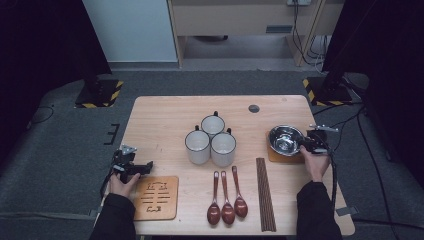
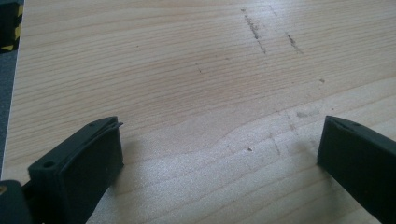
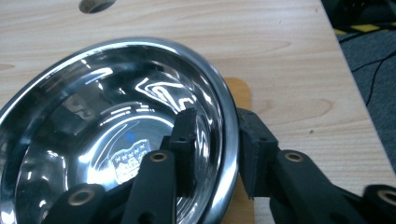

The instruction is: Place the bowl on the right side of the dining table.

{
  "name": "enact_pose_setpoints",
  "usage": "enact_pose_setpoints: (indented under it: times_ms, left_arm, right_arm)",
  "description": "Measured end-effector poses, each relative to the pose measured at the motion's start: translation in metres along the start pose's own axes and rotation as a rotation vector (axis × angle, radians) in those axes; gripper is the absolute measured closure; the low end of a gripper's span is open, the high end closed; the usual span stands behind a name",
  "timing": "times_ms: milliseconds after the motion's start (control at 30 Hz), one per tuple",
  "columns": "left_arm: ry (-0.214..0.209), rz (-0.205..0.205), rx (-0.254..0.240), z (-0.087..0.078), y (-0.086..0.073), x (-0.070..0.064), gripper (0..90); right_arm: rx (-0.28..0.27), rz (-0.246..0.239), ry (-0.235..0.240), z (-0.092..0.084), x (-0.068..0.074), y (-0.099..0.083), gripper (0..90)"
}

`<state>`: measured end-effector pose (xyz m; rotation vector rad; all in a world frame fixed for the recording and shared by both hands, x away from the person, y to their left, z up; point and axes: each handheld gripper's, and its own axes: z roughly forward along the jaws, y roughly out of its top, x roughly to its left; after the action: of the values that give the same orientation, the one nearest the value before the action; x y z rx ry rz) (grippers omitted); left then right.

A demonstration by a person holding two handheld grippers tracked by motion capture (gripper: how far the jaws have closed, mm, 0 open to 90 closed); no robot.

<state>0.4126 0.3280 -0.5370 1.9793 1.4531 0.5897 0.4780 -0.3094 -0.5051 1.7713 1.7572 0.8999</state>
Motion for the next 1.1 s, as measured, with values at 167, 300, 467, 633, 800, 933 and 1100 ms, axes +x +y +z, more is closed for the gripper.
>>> enact_pose_setpoints:
  times_ms: [167,300,467,633,800,933,1100]
  left_arm:
    - [0.000,0.000,0.000,0.000,0.000,0.000,0.0]
    - [0.000,0.000,0.000,0.000,0.000,0.000,0.0]
    - [0.000,0.000,0.000,0.000,0.000,0.000,0.0]
    - [0.000,0.000,0.000,0.000,0.000,0.000,0.0]
    - [0.000,0.000,0.000,0.000,0.000,0.000,0.0]
    - [0.000,0.000,0.000,0.000,0.000,0.000,0.0]
    - [0.000,0.000,0.000,0.000,0.000,0.000,0.0]
  right_arm:
    - [-0.033,-0.004,0.006,-0.005,0.001,0.002,64.3]
    - [-0.078,-0.012,0.009,-0.011,0.004,0.005,56.7]
    - [-0.114,-0.031,0.004,-0.017,0.010,0.008,50.4]
    - [-0.142,-0.060,0.027,-0.028,0.017,0.013,47.8]
    - [-0.138,-0.067,0.092,-0.035,0.027,0.016,43.8]
    - [-0.134,-0.080,0.139,-0.044,0.032,0.018,35.5]
    - [-0.151,-0.085,0.166,-0.054,0.033,0.018,30.5]
